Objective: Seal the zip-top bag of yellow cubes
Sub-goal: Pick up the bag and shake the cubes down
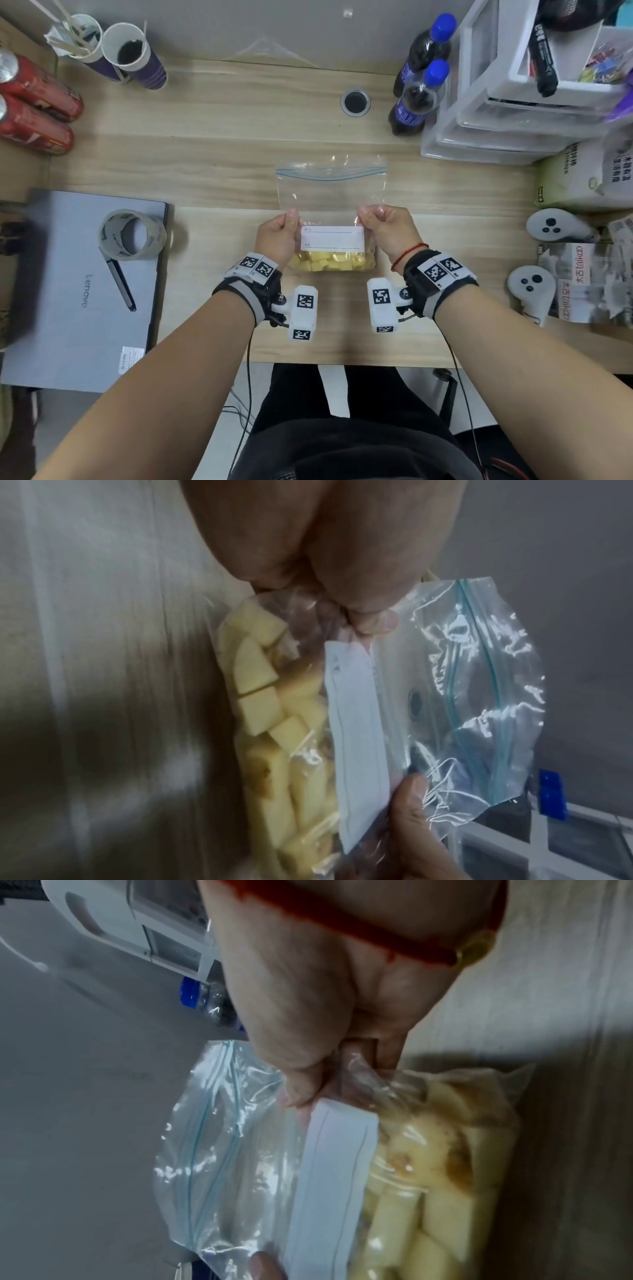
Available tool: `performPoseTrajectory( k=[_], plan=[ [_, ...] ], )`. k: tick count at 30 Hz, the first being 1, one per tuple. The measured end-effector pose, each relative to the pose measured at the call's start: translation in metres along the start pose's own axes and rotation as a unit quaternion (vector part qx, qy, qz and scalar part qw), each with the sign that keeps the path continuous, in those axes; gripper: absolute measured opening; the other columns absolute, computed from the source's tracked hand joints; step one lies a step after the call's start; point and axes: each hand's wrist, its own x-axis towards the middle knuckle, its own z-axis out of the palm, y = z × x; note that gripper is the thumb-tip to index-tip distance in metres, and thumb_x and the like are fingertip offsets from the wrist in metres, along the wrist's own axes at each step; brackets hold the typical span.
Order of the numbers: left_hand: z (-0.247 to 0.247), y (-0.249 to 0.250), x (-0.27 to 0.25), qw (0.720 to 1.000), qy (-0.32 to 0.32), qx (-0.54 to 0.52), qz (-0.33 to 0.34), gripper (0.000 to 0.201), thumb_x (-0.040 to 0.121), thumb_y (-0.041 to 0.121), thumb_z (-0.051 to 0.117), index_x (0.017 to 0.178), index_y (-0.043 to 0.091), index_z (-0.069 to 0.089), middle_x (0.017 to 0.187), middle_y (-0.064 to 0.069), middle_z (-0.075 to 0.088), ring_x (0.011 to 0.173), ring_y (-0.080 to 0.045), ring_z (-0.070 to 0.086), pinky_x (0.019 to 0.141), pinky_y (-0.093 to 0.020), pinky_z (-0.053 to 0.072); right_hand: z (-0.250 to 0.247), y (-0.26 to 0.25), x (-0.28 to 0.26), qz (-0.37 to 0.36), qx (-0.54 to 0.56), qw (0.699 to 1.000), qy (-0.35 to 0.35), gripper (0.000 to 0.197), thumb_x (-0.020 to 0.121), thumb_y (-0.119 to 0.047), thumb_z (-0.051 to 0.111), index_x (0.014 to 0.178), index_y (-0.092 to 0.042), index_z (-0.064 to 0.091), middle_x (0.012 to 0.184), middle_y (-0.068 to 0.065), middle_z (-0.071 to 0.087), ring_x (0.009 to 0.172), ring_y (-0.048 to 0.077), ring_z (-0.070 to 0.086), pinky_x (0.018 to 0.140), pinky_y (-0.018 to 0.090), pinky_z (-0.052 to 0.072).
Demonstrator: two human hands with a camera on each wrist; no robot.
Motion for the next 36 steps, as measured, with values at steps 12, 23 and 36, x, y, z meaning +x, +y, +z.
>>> performPoseTrajectory(
  k=[12, 23, 36],
  plan=[
    [-0.017, -0.017, -0.003, 0.973, -0.03, 0.223, 0.047, 0.038, 0.096, 0.039, 0.051, 0.065, 0.027, 0.069, 0.089, 0.007, 0.074, 0.084, -0.001, 0.063, 0.078, -0.021, 0.045, -0.016, 0.021, -0.006, -0.007, -0.091, 0.996, -0.021, 0.019, 0.089, -0.023, 0.065, 0.074, -0.022, 0.076, 0.074, -0.006, 0.074, 0.075, 0.007, 0.067, 0.089, 0.033, 0.051],
    [-0.004, -0.017, 0.004, 0.972, 0.054, 0.224, -0.038, 0.034, 0.094, 0.044, 0.05, 0.083, 0.024, 0.075, 0.088, 0.002, 0.075, 0.083, -0.014, 0.066, 0.075, -0.021, 0.042, -0.006, 0.008, 0.01, 0.07, -0.14, 0.985, 0.07, 0.027, 0.086, -0.034, 0.065, 0.066, -0.02, 0.076, 0.066, -0.005, 0.073, 0.065, 0.008, 0.062, 0.074, 0.026, 0.048],
    [-0.002, -0.006, 0.004, 0.941, 0.061, 0.33, -0.046, 0.046, 0.098, 0.037, 0.046, 0.065, 0.007, 0.061, 0.059, -0.002, 0.054, 0.057, -0.02, 0.05, 0.051, -0.024, 0.033, -0.002, 0.021, 0.001, 0.136, -0.158, 0.973, 0.096, 0.033, 0.087, -0.033, 0.067, 0.062, -0.01, 0.07, 0.054, 0.001, 0.068, 0.041, 0.01, 0.06, 0.06, 0.027, 0.054]
  ],
)
